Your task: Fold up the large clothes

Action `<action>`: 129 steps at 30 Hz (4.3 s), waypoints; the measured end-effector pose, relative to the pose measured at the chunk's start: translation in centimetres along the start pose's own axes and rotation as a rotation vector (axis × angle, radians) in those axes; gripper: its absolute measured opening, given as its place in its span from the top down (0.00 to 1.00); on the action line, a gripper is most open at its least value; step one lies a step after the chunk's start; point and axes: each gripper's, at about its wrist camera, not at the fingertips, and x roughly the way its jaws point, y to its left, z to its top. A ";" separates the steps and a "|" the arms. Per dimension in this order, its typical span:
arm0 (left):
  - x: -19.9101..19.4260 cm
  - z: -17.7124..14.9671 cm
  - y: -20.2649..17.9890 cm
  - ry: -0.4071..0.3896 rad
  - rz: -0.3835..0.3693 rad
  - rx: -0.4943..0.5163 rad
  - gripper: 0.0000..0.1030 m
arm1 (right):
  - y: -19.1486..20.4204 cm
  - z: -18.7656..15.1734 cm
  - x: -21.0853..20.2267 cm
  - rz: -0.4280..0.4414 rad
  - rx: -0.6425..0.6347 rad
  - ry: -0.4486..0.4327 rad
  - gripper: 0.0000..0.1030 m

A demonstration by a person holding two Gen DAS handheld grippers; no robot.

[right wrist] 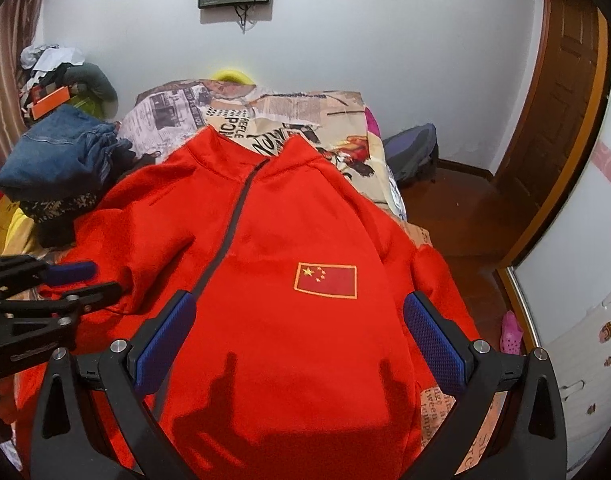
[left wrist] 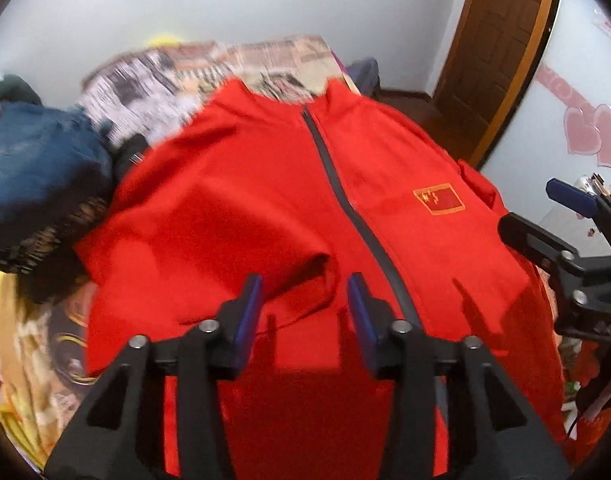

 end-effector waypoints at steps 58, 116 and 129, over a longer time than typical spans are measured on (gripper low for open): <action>0.9 -9.3 16.8 0.128 0.176 -0.308 0.40 | 11.1 7.3 9.2 0.415 -0.194 0.159 0.94; 1.7 -9.6 17.3 0.132 0.394 -0.329 0.24 | -9.8 -1.5 5.4 0.053 0.180 0.233 0.83; -4.0 -2.1 11.1 -0.091 0.345 -0.191 0.21 | -14.6 -0.2 1.4 -0.029 0.288 0.082 0.41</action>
